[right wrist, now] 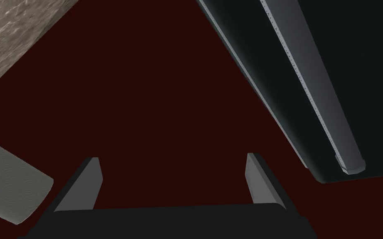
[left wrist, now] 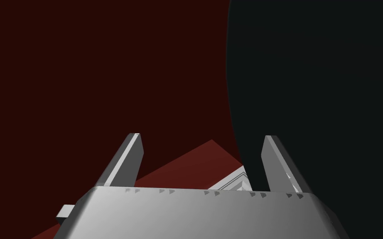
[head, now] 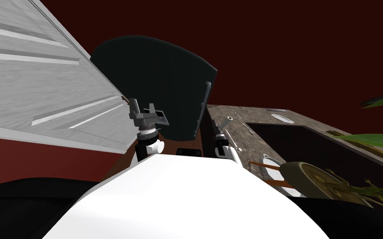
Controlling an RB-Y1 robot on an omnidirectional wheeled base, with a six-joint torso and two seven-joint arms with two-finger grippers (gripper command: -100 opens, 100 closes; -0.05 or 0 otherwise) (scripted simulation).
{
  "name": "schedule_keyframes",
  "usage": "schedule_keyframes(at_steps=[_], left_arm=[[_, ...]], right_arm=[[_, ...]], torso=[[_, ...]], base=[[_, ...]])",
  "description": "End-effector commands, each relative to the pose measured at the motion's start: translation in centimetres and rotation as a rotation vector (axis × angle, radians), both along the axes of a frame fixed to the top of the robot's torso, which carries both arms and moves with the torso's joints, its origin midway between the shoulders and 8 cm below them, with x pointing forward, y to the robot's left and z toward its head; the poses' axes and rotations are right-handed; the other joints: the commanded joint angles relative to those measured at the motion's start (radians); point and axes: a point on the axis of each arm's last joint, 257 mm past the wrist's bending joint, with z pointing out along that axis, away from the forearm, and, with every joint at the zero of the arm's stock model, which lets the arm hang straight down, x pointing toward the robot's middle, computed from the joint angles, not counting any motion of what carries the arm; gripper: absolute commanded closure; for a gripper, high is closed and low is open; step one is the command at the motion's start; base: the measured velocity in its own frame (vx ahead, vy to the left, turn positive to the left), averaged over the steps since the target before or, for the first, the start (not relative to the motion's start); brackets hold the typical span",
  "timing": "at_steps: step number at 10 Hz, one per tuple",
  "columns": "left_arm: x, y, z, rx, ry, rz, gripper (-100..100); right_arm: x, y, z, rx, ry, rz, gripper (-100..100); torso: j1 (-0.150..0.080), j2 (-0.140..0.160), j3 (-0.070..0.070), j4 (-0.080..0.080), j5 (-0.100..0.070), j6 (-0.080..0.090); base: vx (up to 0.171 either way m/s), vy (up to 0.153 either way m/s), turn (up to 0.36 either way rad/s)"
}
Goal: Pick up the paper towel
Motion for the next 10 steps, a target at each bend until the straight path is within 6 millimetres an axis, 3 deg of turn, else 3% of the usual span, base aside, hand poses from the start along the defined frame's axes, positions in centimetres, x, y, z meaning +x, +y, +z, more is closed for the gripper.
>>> schedule_keyframes(at_steps=[1,10], left_arm=[[0.0,0.0,0.0,0.0,0.0,0.0,0],[0.0,0.0,0.0,0.0,0.0,0.0,0]], right_arm=[[0.3,-0.8,-1.3,-0.049,0.033,-0.038,-100],[0.5,-4.3,-4.9,-0.287,0.13,-0.185,-100]], torso=[[0.0,0.0,0.0,0.0,0.0,0.0],[0.0,-0.001,0.0,0.0,0.0,0.0]], base=[[-0.005,-0.016,0.009],[0.001,-0.015,0.01]])
